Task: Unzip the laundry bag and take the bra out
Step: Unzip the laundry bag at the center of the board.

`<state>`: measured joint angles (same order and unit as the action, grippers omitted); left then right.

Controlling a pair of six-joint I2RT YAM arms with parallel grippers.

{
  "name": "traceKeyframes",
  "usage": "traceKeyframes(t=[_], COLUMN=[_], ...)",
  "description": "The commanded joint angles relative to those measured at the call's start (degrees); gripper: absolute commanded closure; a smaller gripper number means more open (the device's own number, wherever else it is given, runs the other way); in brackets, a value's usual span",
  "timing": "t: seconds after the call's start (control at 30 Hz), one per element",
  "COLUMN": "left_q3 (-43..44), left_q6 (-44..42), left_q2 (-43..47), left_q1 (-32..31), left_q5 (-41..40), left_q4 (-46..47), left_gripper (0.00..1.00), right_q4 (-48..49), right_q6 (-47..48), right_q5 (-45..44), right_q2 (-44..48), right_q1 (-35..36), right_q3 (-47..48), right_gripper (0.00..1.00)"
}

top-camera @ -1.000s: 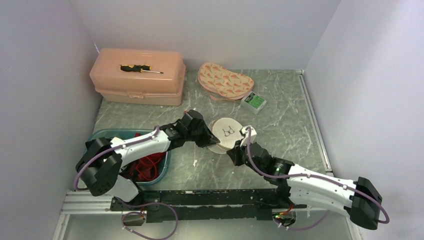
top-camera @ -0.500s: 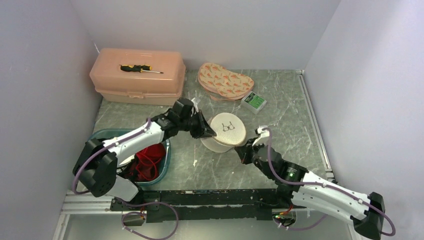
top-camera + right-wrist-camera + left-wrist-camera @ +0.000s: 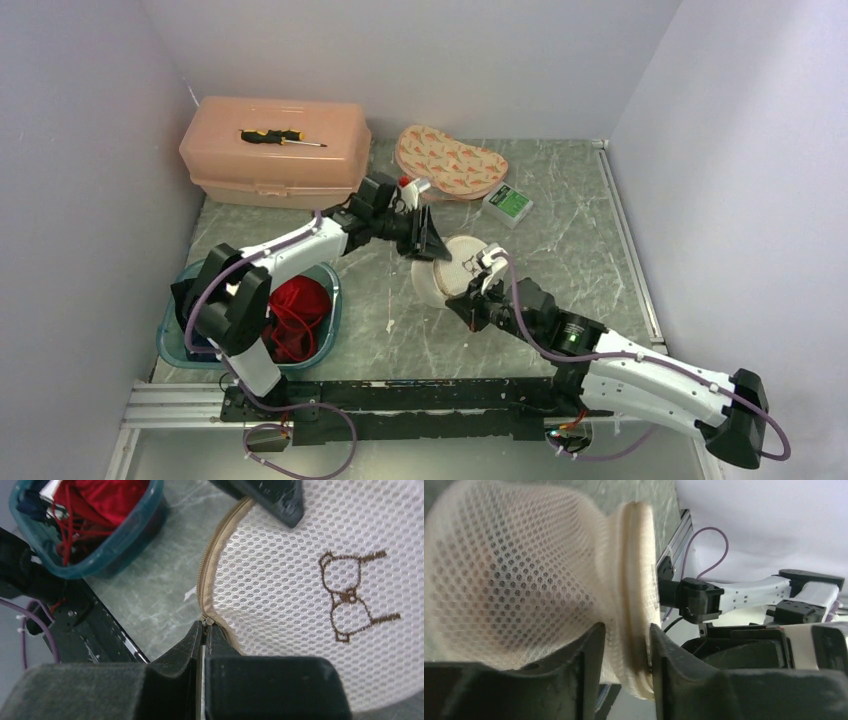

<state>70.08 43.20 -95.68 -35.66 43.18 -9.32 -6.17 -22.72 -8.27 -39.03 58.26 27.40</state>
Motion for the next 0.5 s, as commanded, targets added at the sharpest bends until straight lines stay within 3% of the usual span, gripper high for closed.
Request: traceKeyframes(t=[0.0,0.13,0.23,0.37,0.47], left_q3=[-8.37,-14.16,-14.59,-14.23,-18.76], left_q6=[2.91,6.34,6.26,9.4,16.69], left_q2=[-1.13,2.81,8.18,17.22,24.45], left_q1=[1.89,3.99,4.89,4.92,4.55], left_q5=[4.33,0.2,-5.07,-18.22,-22.0], left_q4=[10.69,12.06,4.17,-9.71,-9.84], left_gripper=[0.43,0.2,0.14,0.06,0.06], right_q4=[7.67,11.15,12.79,12.2,11.27], right_q6=[-1.02,-2.25,-2.97,-3.2,-3.49], right_q5=[2.15,2.2,1.51,-0.75,-2.44], right_q2=[-2.82,-6.4,-7.5,-7.92,-8.92], right_q1=[0.24,0.2,0.26,0.27,0.21], right_q3=[-3.06,-5.42,-5.85,-4.77,-3.49], right_gripper=[1.0,1.0,1.0,1.0,1.0])
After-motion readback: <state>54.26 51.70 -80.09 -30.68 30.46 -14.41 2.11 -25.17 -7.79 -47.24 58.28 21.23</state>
